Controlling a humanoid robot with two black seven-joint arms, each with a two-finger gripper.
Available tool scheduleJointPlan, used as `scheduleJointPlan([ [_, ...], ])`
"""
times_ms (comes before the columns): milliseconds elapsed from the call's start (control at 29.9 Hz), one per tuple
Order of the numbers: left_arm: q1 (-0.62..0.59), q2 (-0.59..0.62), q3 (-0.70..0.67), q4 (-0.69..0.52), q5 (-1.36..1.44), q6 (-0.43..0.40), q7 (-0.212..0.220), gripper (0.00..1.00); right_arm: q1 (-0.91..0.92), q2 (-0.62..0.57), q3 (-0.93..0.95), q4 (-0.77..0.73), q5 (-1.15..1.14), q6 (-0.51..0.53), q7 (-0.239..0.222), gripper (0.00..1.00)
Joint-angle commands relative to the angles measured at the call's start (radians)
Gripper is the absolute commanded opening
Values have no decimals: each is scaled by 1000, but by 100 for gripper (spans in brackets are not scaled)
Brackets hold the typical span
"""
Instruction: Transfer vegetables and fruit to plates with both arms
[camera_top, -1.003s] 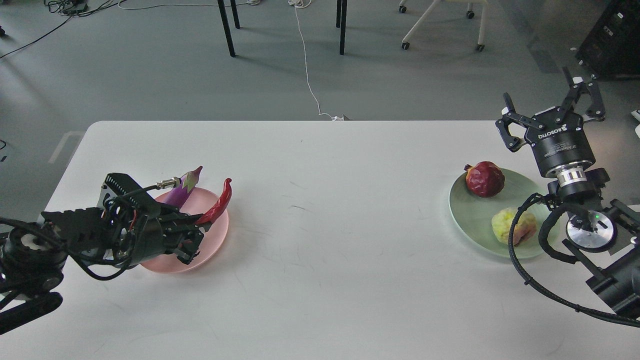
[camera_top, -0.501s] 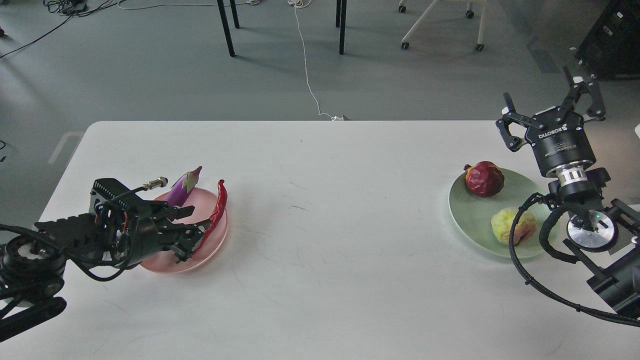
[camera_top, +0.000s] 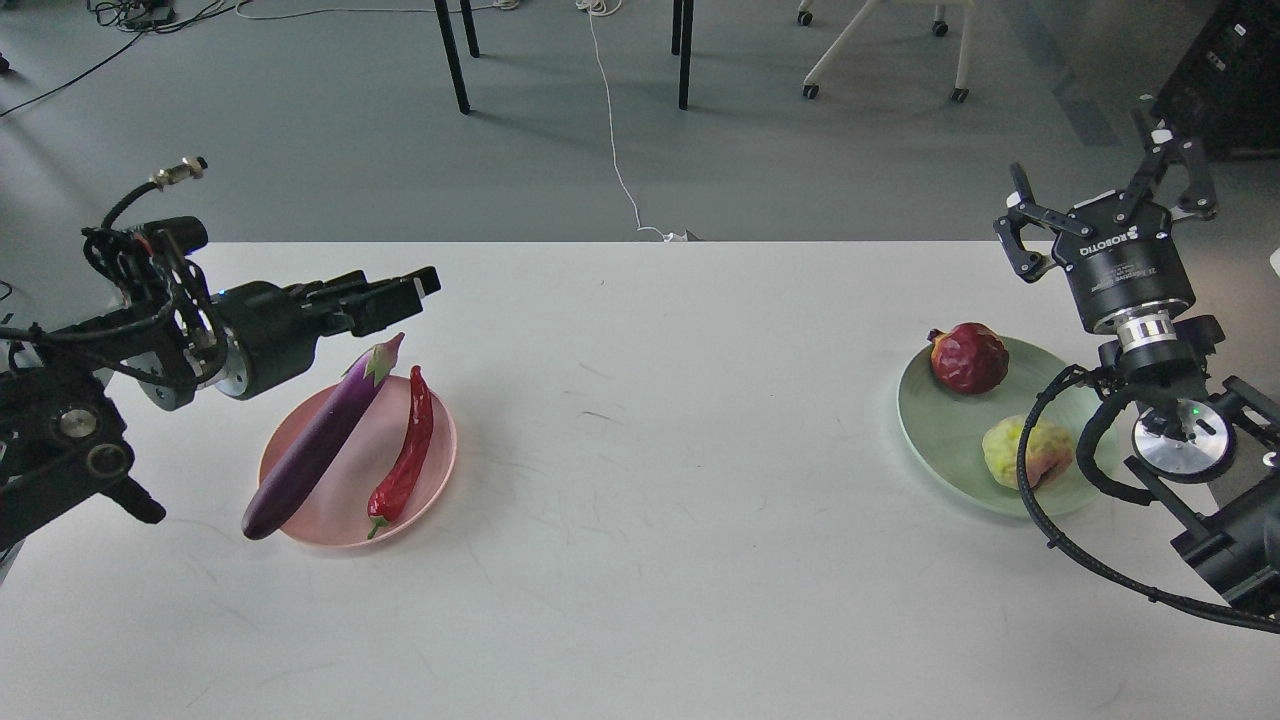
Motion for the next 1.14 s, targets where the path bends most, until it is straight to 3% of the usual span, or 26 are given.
scheduleJointPlan([
  [0, 0, -107, -106, 28, -260, 3, -2, 97, 25, 4, 42, 0, 0, -69, 0, 99],
  [100, 1, -217, -205, 85, -460, 11, -2, 97, 52, 6, 47, -6, 0, -115, 0, 99],
  [301, 1, -406, -391, 260, -715, 0, 0, 97, 74, 13, 25, -15, 0, -81, 0, 99],
  [334, 1, -417, -413, 284, -759, -3, 0, 97, 77, 18, 27, -17, 2, -75, -17, 99],
  [434, 3, -452, -465, 366, -903, -6, 0, 97, 86, 26, 47, -29, 6, -71, -131, 99],
  [501, 1, -481, -514, 439, -969, -10, -2, 97, 89, 47, 56, -58, 9, -60, -166, 99],
  [668, -34, -520, -592, 575, -1019, -73, -2, 97, 135, 134, 86, -189, 9, -20, -174, 99],
  [869, -37, -523, -591, 648, -1077, -124, -3, 97, 129, 148, 137, -206, 11, -15, -165, 99],
  [1103, -28, -555, -589, 668, -1077, -129, -52, 98, 135, 147, 128, -195, 8, -12, -163, 99],
])
